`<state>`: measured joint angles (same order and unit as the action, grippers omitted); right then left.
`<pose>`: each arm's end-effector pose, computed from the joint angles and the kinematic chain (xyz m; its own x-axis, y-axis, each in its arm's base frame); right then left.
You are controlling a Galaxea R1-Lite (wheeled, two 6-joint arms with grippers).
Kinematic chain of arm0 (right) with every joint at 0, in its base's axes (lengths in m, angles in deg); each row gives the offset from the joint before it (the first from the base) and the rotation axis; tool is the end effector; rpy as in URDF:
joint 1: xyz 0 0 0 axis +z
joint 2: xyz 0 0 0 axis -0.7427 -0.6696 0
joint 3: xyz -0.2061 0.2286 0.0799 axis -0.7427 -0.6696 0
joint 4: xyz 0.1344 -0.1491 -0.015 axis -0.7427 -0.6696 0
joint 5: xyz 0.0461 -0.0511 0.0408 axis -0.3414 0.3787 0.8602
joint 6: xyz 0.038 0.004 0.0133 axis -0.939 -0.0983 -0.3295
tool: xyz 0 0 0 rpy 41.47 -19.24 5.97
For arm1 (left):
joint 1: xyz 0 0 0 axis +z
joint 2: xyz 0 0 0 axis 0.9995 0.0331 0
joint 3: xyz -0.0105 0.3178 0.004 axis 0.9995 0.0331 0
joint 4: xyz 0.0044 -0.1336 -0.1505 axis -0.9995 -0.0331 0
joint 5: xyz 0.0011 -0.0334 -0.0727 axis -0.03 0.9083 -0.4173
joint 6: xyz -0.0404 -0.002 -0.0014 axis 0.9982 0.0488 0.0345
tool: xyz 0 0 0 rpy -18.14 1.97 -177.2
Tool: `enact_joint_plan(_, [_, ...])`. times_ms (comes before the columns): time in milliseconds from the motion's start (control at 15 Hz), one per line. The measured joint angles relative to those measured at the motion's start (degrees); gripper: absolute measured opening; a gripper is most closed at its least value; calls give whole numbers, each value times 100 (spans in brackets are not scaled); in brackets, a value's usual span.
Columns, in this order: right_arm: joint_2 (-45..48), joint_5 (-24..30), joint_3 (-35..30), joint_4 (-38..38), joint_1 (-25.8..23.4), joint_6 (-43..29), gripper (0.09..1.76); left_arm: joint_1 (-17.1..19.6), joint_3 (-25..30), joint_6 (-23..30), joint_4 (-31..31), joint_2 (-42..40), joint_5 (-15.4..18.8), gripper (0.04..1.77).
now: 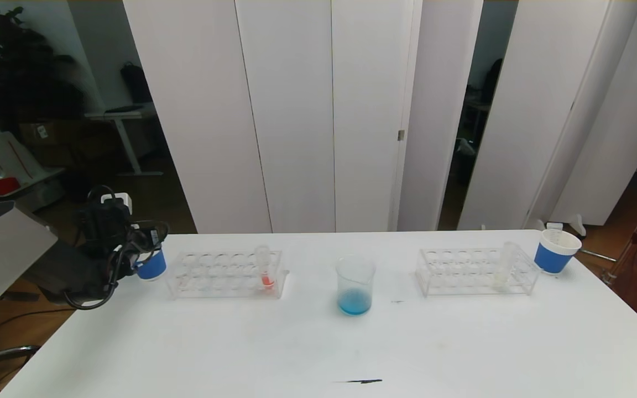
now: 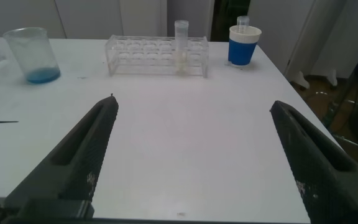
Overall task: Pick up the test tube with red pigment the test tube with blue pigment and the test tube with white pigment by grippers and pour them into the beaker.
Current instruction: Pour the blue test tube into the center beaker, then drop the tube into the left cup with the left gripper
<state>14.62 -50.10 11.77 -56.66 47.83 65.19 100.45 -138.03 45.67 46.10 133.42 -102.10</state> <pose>-0.0110 -0.0002 0.0762 0.9999 -0.0085 0.0069 0.0084 0.9999 0.0109 0.4689 0.1129 0.0589 0.8634 0.4413 -0.2446 -0.4336 0.8968 0.0878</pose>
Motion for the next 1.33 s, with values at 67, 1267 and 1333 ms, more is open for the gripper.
enact_joint_plan(67, [0,0,0,2,2,0,175,2,11,-2,2,-5,-9,174])
enact_joint_plan(1267, [0,0,0,0,0,2,175,-491,2070,-74,-1624,-3672,657,175])
enact_joint_plan(1333, [0,2,0,0,0,0,175,-544,2253,-74,-1886,-4088,723,175])
